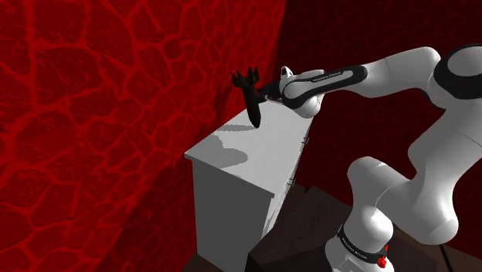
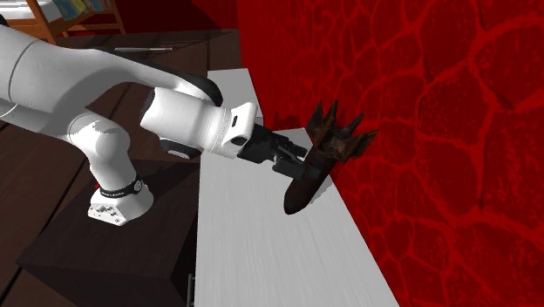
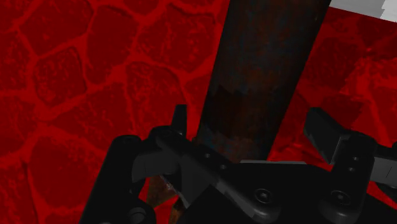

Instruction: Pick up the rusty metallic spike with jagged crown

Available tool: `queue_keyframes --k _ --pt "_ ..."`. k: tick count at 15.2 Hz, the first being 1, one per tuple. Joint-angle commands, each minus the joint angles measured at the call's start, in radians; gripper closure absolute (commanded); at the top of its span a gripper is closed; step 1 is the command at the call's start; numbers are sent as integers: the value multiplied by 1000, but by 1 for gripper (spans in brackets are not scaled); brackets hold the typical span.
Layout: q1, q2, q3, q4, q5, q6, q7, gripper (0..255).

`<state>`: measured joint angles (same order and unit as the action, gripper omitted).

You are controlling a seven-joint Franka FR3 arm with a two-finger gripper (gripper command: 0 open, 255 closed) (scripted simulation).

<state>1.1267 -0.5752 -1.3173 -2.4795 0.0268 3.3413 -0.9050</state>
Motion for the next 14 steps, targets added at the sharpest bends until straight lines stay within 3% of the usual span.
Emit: queue_keyframes --k 1,5,7,8,14 --pt "51 -12 -53 0 -7 28 -17 0" --pt "127 -34 -140 -18 -19 85 -43 0" --pt "127 -34 -140 -18 -18 85 -43 0" --pt "129 -33 -141 -16 -18 85 -42 255" --pt "130 -33 -143 -16 -18 85 -43 255"
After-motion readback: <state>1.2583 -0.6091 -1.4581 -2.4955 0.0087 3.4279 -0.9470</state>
